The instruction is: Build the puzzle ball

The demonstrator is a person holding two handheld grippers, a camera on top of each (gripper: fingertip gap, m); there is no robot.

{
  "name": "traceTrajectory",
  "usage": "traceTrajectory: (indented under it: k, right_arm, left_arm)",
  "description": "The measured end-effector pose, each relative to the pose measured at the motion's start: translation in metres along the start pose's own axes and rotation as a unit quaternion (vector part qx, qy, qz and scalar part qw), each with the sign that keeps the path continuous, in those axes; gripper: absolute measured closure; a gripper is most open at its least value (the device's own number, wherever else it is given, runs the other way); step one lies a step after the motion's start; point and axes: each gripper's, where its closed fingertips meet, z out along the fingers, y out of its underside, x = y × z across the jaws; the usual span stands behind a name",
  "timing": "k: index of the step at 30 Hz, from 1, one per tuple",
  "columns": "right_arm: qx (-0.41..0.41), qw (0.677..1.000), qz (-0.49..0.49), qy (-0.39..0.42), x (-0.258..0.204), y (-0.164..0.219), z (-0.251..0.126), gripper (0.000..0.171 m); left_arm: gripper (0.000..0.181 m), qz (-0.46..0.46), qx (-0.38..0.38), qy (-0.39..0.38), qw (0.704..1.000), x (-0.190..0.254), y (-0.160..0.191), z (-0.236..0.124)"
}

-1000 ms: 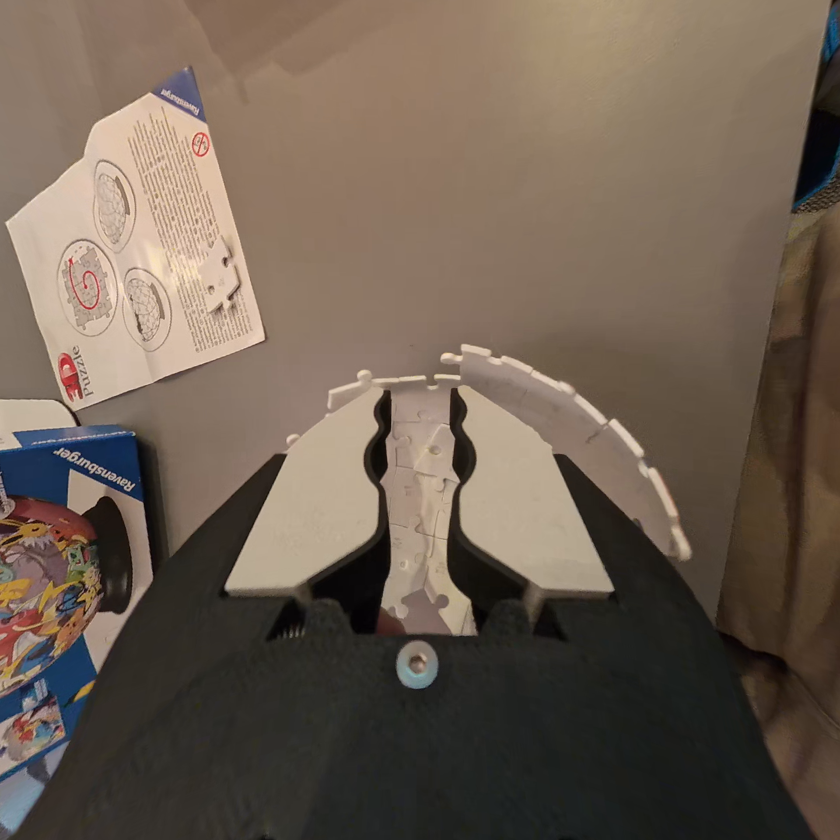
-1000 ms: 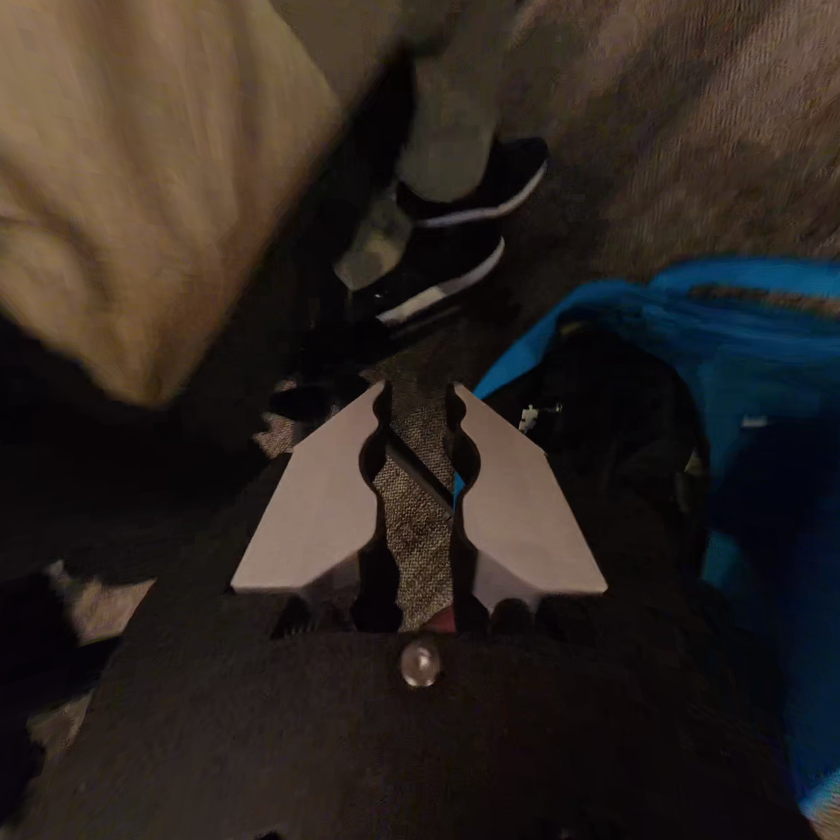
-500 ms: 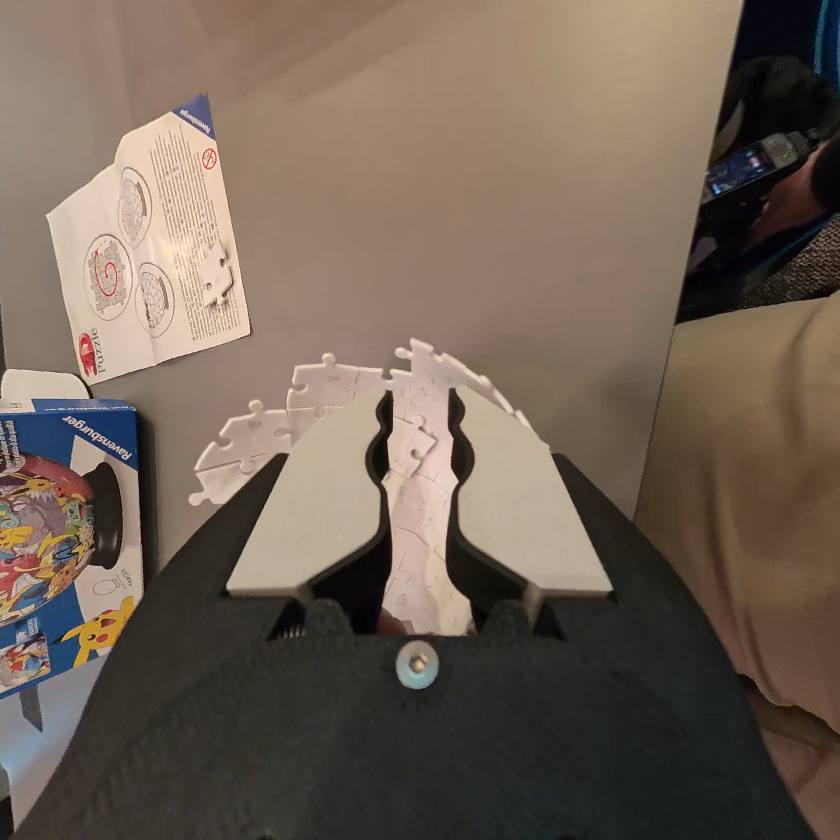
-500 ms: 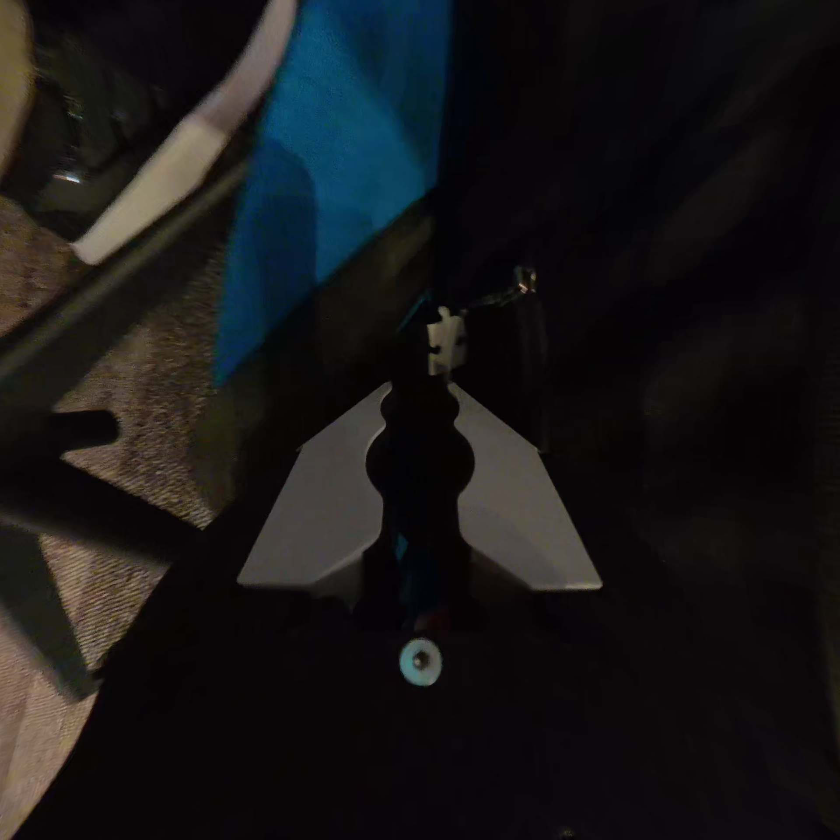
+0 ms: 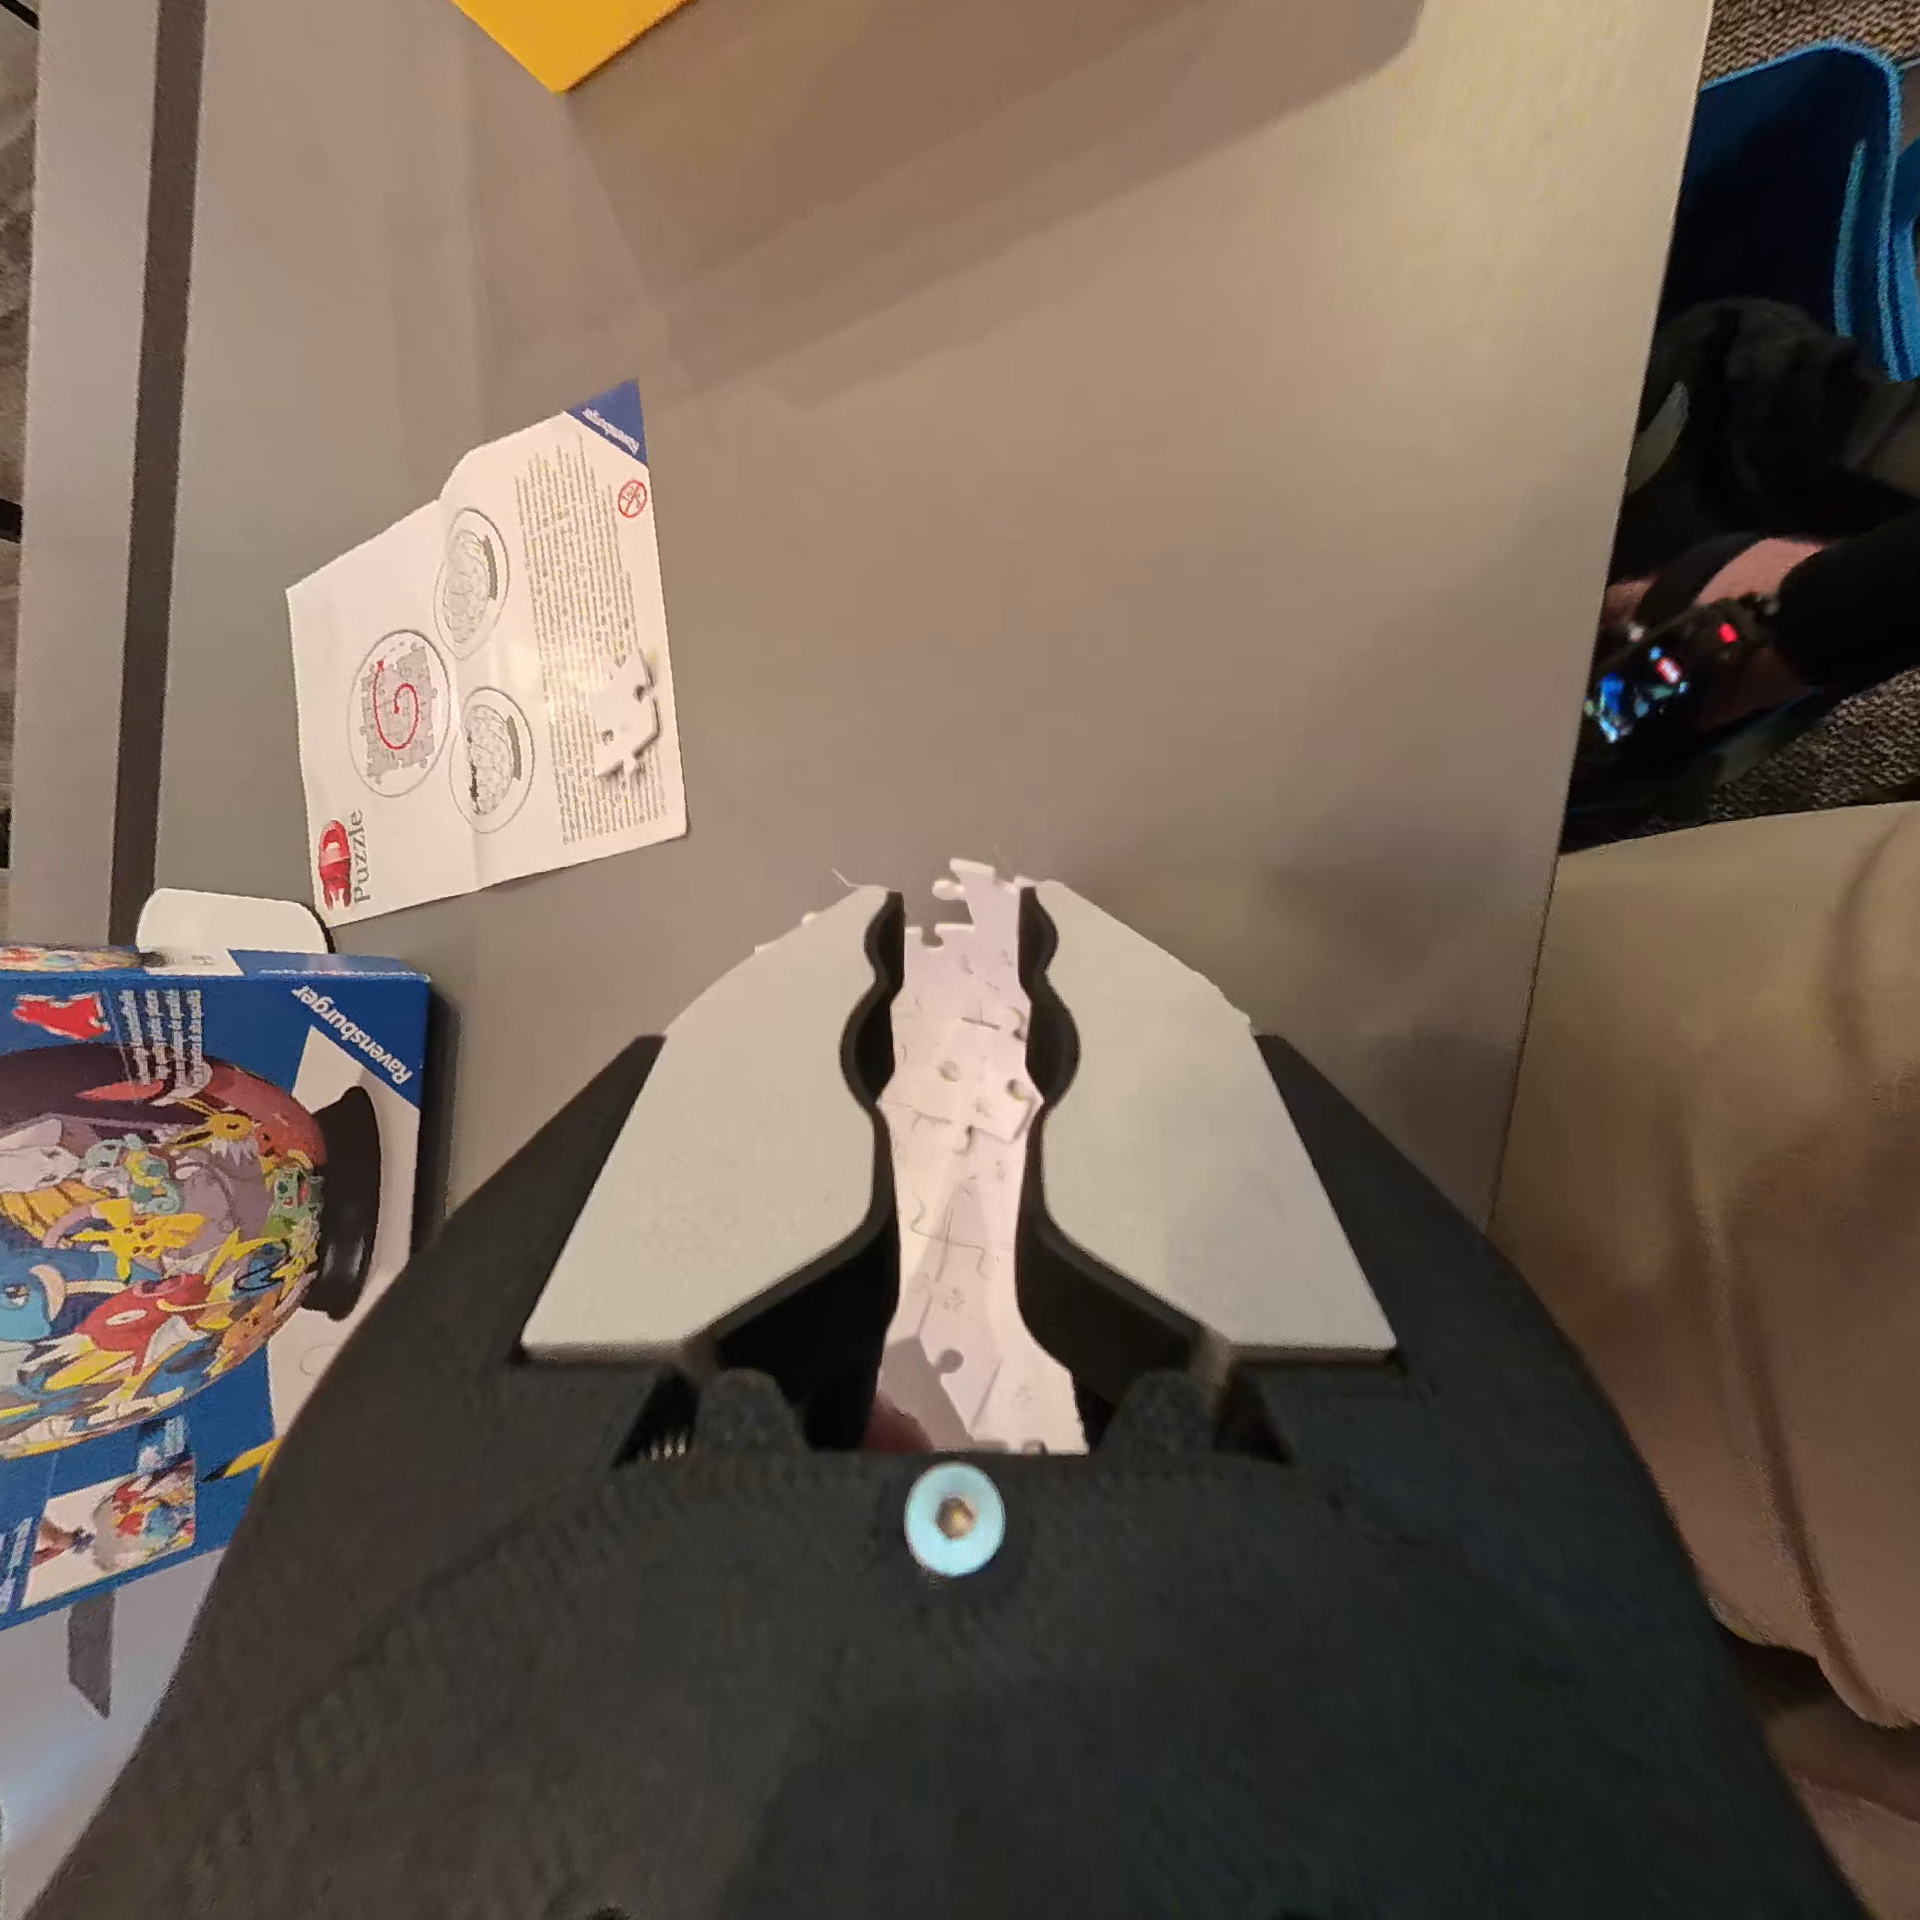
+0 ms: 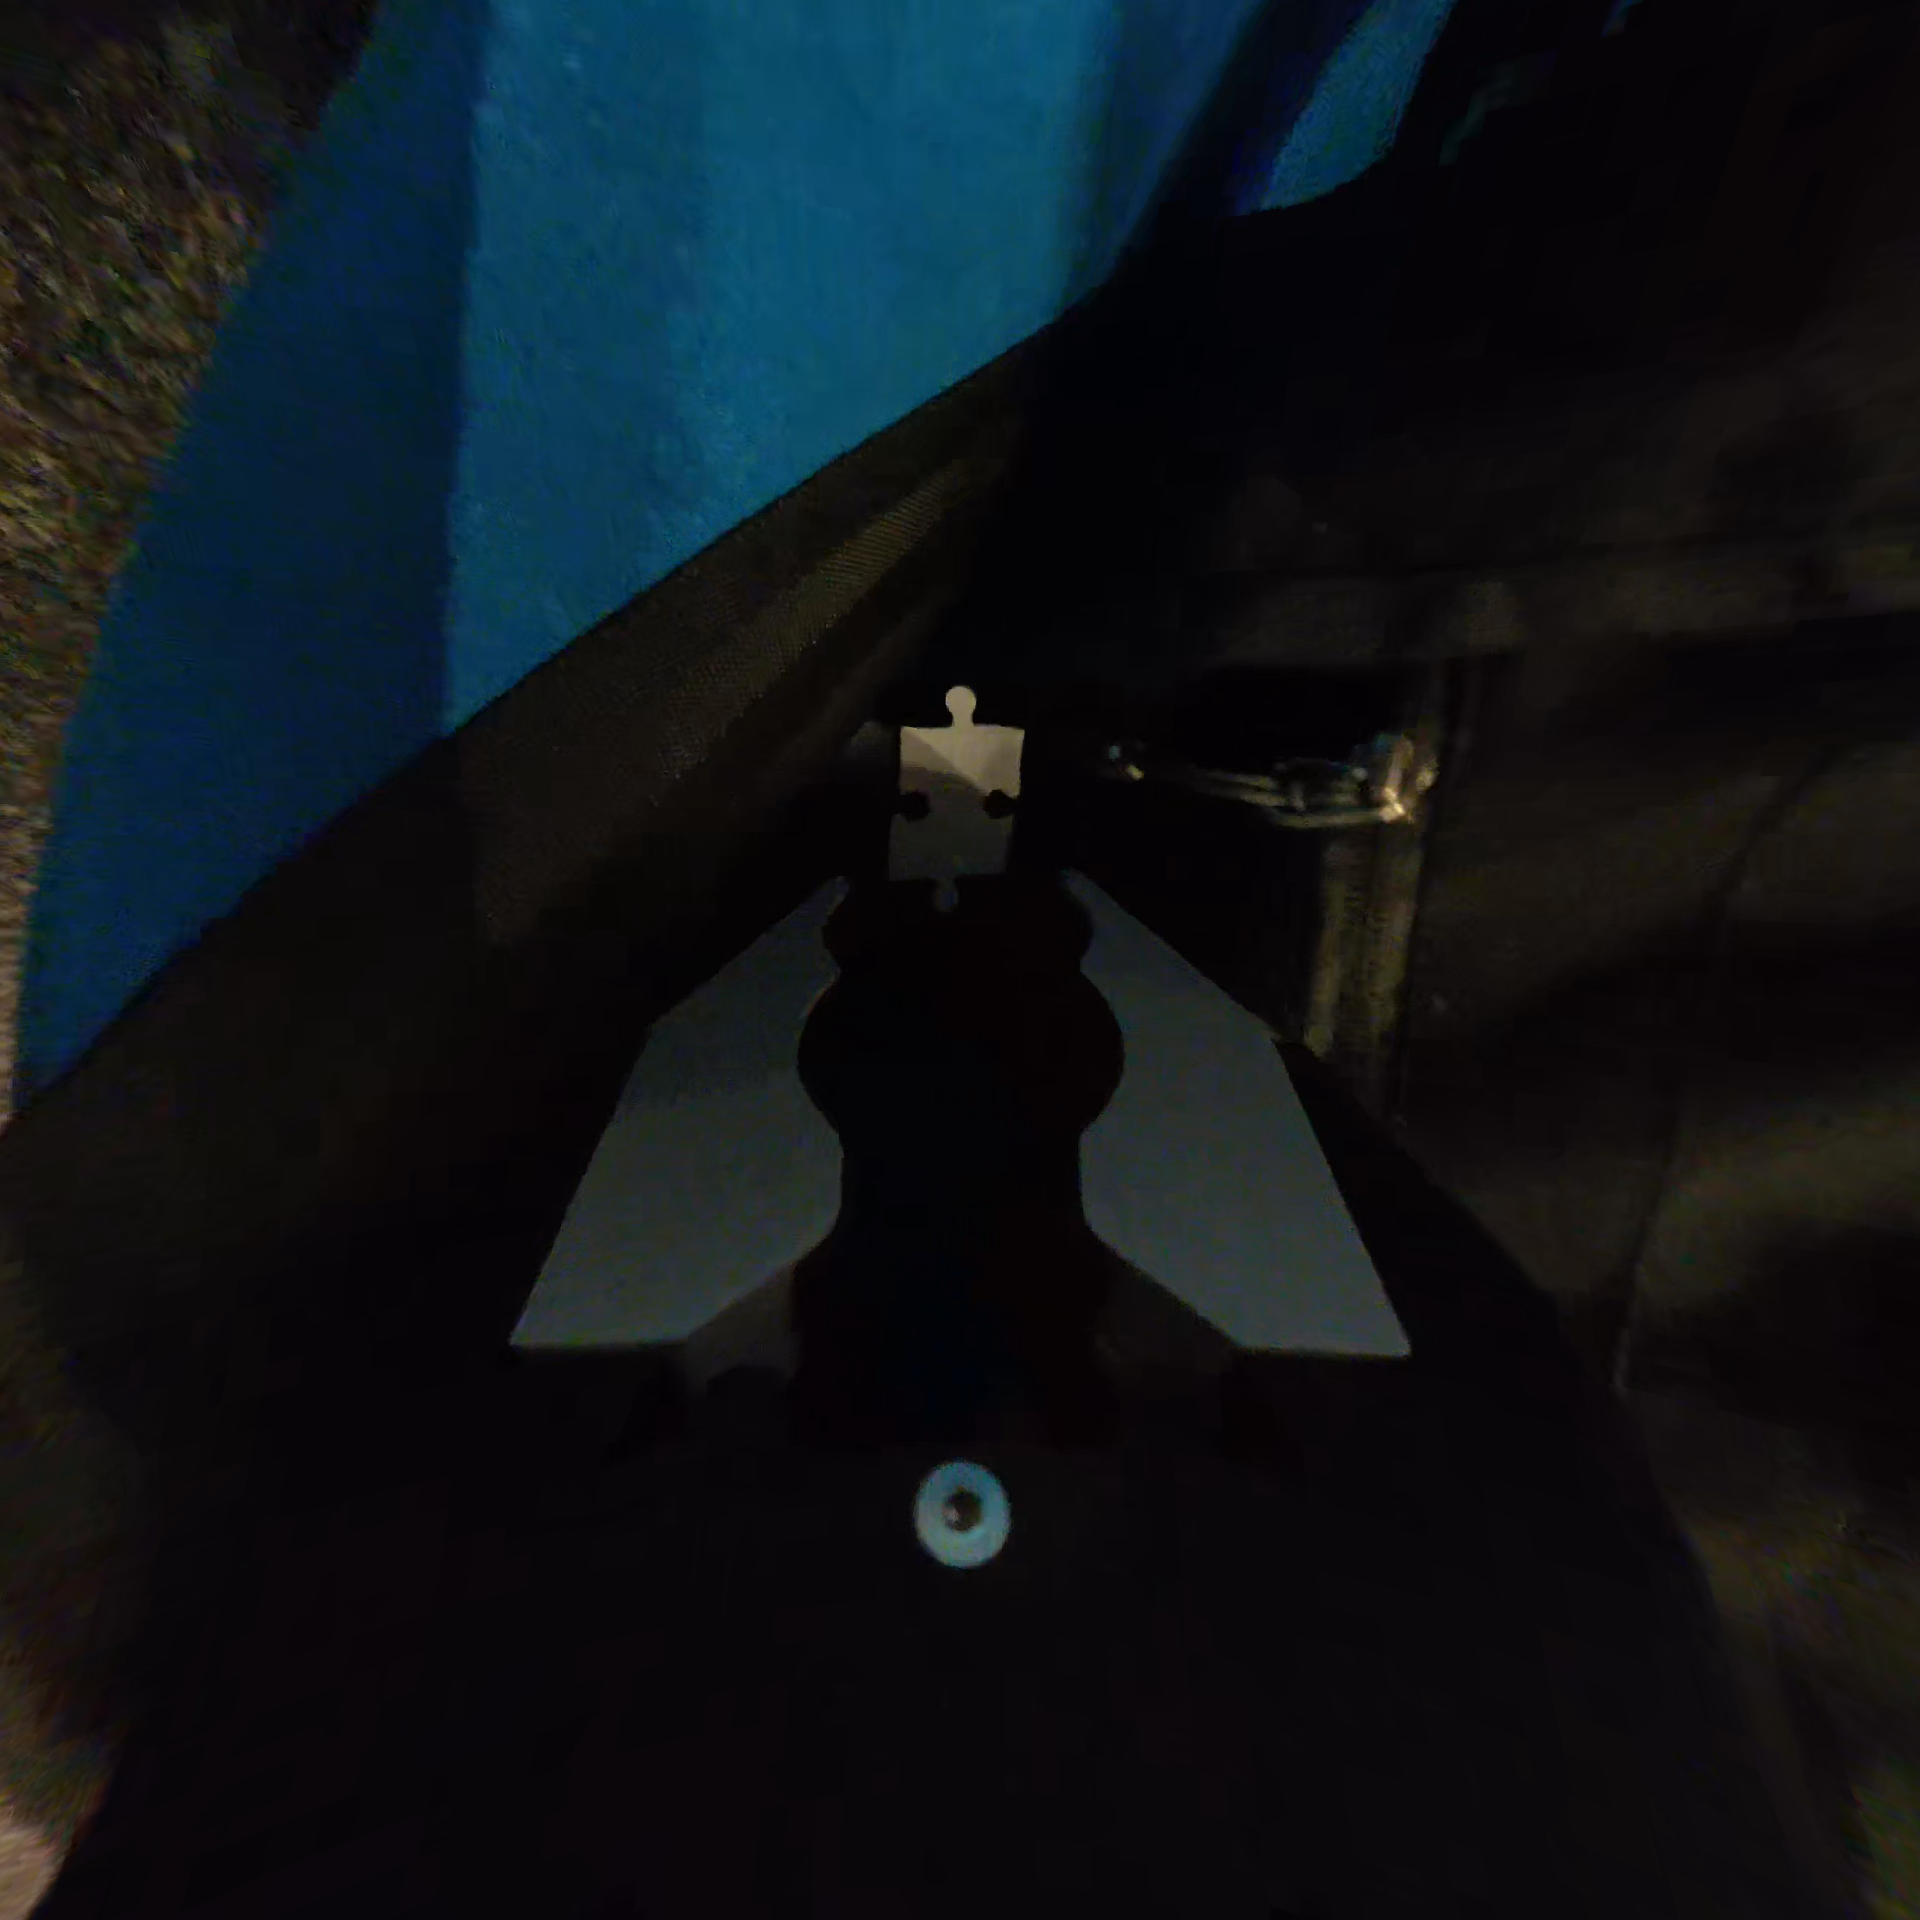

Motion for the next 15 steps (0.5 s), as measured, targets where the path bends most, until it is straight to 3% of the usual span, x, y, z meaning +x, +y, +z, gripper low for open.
traceTrajectory:
  k: [1,6,10,15]
  right_arm:
    - [-0.006,1.0,-0.027,0.011,0.0,-0.002,0.004,0.138]
    - [-0.065,0.991,-0.108,0.049,0.001,-0.005,0.031,0.151]
    - [-0.071,0.991,-0.1,0.044,-0.002,-0.003,0.038,0.165]
    - [-0.024,0.999,-0.045,0.01,0.002,-0.007,0.019,0.169]
  left_arm:
    - [0.161,-0.002,0.004,-0.001,1.0,-0.001,-0.002,0.0]
    - [0.161,0.008,0.003,-0.003,1.0,-0.002,-0.004,-0.003]
    - [0.161,0.01,0.001,-0.013,1.0,-0.012,-0.005,-0.009]
    - [0.161,0.0,0.005,-0.013,1.0,-0.017,-0.005,-0.007]
